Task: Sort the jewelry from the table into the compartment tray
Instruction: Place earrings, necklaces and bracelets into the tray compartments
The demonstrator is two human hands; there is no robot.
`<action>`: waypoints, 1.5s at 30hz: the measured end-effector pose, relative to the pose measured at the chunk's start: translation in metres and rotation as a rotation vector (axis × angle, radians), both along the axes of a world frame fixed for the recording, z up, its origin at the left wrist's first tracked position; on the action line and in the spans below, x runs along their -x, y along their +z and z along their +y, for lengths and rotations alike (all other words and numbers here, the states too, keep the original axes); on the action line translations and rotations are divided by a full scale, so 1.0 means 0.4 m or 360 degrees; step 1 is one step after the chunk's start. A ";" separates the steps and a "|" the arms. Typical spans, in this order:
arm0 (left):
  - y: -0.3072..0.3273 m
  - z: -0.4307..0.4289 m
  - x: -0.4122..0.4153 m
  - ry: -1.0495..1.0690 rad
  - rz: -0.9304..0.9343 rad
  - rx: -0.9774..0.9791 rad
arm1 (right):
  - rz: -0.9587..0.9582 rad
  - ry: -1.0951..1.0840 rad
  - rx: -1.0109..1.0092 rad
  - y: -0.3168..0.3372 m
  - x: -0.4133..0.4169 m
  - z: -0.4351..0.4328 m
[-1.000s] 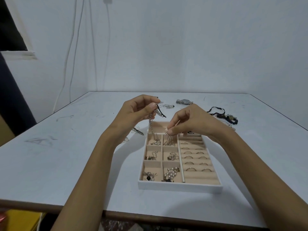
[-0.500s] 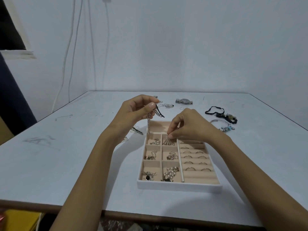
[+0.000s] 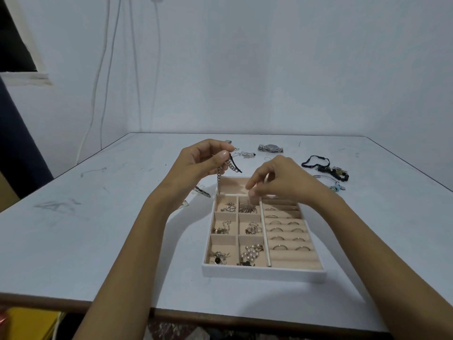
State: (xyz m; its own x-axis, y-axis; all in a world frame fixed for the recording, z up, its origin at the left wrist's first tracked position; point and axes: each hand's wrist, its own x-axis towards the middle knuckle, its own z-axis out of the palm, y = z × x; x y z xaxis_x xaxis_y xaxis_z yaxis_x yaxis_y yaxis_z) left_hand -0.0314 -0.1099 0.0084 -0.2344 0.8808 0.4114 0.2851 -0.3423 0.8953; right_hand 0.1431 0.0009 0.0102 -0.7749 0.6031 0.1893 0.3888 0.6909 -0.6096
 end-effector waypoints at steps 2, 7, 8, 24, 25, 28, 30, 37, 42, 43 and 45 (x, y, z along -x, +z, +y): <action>-0.002 0.000 -0.001 -0.0010 0.0005 0.0019 | 0.0100 -0.0040 0.0008 0.015 -0.018 0.013; -0.005 0.001 -0.003 -0.0048 0.0028 0.0091 | 0.0258 -0.0330 0.0079 0.003 -0.066 0.070; -0.006 0.001 -0.002 -0.0049 0.0056 0.0119 | 0.0228 -0.0380 0.0078 -0.008 -0.072 0.082; -0.026 -0.003 0.025 0.0069 0.0464 0.0512 | 0.0128 -0.0468 0.0089 -0.048 -0.084 0.125; -0.030 -0.002 0.028 0.0099 0.0491 0.0529 | 0.0126 -0.0466 0.0088 -0.048 -0.084 0.125; -0.037 0.001 0.029 0.0156 0.0597 0.0573 | 0.0129 -0.0460 0.0090 -0.049 -0.083 0.126; -0.037 0.002 0.021 0.0129 0.0660 0.0586 | 0.0128 -0.0457 0.0094 -0.050 -0.082 0.127; -0.036 0.004 0.009 0.0076 0.0777 0.0479 | 0.0109 -0.0447 0.0090 -0.050 -0.081 0.127; -0.037 0.009 0.007 -0.0021 0.0704 0.0475 | 0.0098 -0.0446 0.0069 -0.050 -0.081 0.126; -0.037 0.009 0.008 -0.0022 0.0712 0.0479 | 0.0096 -0.0448 0.0068 -0.050 -0.082 0.126; -0.036 0.008 0.011 0.0011 0.0773 0.0474 | 0.0089 -0.0448 0.0060 -0.050 -0.082 0.126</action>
